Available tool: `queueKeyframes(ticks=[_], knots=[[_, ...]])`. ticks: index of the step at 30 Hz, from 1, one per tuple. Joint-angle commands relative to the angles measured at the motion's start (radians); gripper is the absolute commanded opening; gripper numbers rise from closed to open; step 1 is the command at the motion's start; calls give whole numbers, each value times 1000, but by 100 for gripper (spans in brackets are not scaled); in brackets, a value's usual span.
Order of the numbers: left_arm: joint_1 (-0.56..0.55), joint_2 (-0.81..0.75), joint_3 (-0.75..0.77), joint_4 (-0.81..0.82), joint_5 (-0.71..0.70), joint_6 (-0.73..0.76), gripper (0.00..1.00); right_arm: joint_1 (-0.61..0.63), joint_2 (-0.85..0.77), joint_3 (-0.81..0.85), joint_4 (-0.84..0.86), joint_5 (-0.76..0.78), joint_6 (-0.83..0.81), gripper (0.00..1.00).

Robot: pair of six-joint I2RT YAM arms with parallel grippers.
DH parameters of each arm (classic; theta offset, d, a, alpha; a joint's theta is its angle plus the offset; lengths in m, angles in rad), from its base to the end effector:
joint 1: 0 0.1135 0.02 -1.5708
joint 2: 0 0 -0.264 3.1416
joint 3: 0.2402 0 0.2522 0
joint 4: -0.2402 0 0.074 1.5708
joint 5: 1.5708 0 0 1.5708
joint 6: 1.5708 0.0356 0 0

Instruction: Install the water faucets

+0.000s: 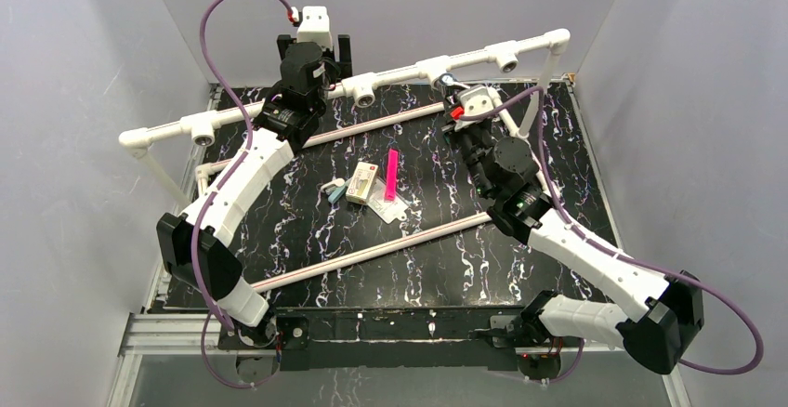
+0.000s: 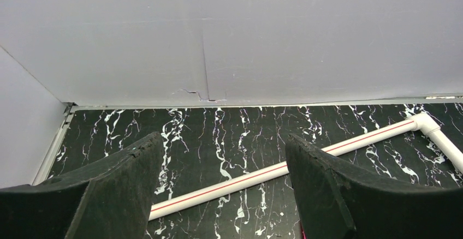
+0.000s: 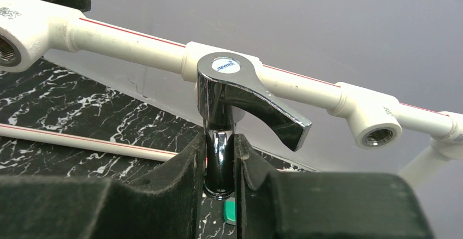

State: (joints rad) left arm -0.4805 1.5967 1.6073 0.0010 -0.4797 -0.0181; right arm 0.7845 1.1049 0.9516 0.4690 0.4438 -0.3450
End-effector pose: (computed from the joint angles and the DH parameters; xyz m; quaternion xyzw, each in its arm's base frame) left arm 0.3417 -0.1596 0.4412 -0.0080 0.7034 -0.0086 0.7107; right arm 0.1903 0.1683 0.4042 -0.1561 0.5792 0.0460 0.7988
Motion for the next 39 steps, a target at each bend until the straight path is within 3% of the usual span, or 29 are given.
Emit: queueKeyframes(ticks=[1,7,15,39], knots=[[-9,6,-46,-128,5,3,79,35,28,34,94,25,-73,1],[-8,6,-46,-130,10,1,80,73,62,18,147,53,-169,1],[-8,6,-47,-131,18,0,79,76,78,12,158,61,-169,1],[-9,-11,-71,-128,52,-6,79,62,111,74,93,55,115,1]])
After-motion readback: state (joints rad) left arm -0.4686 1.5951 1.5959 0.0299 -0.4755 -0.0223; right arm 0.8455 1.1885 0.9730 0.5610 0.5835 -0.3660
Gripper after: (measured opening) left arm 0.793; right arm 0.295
